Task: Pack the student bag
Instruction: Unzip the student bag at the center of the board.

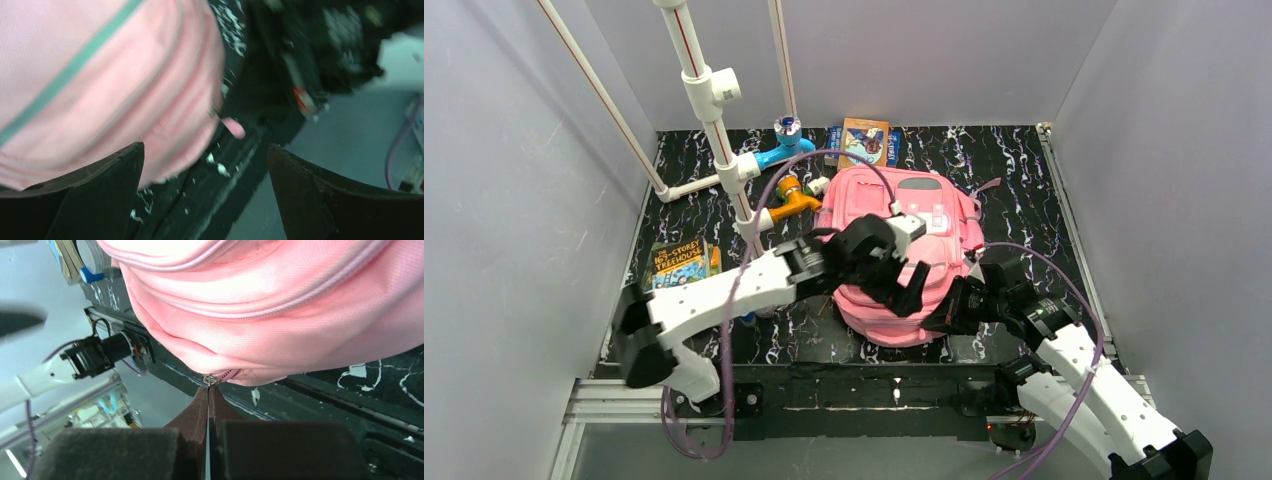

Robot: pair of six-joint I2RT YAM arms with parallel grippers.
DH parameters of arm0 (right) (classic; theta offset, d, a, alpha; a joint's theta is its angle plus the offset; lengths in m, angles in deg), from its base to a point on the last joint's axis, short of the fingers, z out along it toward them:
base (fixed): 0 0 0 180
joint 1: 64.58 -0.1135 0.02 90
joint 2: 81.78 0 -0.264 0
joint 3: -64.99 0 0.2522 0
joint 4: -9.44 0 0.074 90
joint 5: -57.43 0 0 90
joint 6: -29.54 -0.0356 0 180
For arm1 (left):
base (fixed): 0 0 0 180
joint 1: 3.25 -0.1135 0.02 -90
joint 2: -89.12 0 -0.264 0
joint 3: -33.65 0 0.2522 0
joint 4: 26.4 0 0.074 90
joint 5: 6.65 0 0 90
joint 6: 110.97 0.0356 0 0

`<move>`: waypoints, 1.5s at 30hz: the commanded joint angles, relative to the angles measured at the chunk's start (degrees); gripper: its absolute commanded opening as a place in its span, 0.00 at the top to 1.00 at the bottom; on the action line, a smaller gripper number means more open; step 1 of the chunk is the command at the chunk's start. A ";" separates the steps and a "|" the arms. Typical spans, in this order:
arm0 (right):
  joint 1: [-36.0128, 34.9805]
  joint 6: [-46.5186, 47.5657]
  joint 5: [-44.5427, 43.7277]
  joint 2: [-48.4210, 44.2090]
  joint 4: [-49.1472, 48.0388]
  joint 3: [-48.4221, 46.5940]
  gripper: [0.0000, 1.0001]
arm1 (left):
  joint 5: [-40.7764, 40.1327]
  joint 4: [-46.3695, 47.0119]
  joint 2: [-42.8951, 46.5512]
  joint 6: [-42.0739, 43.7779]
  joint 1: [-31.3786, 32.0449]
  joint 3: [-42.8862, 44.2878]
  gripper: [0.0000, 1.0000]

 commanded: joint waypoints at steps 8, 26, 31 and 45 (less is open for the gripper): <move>-0.29 -16.32 -4.47 5.54 7.01 -9.17 0.99 | -38.60 4.65 5.17 -7.87 19.82 -9.66 0.25; -0.29 -18.95 -8.20 4.74 8.84 -10.82 0.99 | -38.23 5.23 -9.10 -0.81 19.83 0.21 0.74; -0.29 -19.38 -9.26 3.71 8.61 -11.34 0.99 | -36.85 4.20 -9.76 -1.37 19.82 0.37 0.92; -0.29 -4.93 -33.65 6.23 13.69 -15.67 0.28 | -36.81 9.65 0.91 -3.42 19.82 -7.51 1.00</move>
